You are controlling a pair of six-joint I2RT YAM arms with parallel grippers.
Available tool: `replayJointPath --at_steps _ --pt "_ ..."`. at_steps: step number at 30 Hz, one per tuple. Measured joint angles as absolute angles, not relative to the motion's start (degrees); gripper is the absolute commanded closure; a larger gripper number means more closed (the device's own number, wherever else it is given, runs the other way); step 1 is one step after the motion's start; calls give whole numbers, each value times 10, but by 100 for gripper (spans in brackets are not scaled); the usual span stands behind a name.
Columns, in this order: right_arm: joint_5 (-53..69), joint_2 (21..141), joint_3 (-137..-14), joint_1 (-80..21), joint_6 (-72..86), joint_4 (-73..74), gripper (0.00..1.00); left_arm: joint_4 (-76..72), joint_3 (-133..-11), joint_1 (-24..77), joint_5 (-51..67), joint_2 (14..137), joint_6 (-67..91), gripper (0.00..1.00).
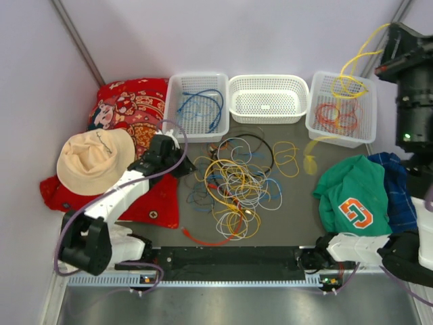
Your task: Untangle the cables
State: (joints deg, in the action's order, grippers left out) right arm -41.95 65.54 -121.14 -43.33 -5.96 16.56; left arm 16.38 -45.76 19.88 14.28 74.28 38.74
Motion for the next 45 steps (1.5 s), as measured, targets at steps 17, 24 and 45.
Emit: replayJointPath --at_steps 17,24,45 --pt "-374 908 -1351 -268 52 129 100 205 -457 203 169 661 370 100" --pt "-314 1032 -1389 -202 153 106 100 187 -406 203 188 647 379 100" --pt "-256 1182 -1308 -130 262 30 88 119 -353 204 196 664 399 100"
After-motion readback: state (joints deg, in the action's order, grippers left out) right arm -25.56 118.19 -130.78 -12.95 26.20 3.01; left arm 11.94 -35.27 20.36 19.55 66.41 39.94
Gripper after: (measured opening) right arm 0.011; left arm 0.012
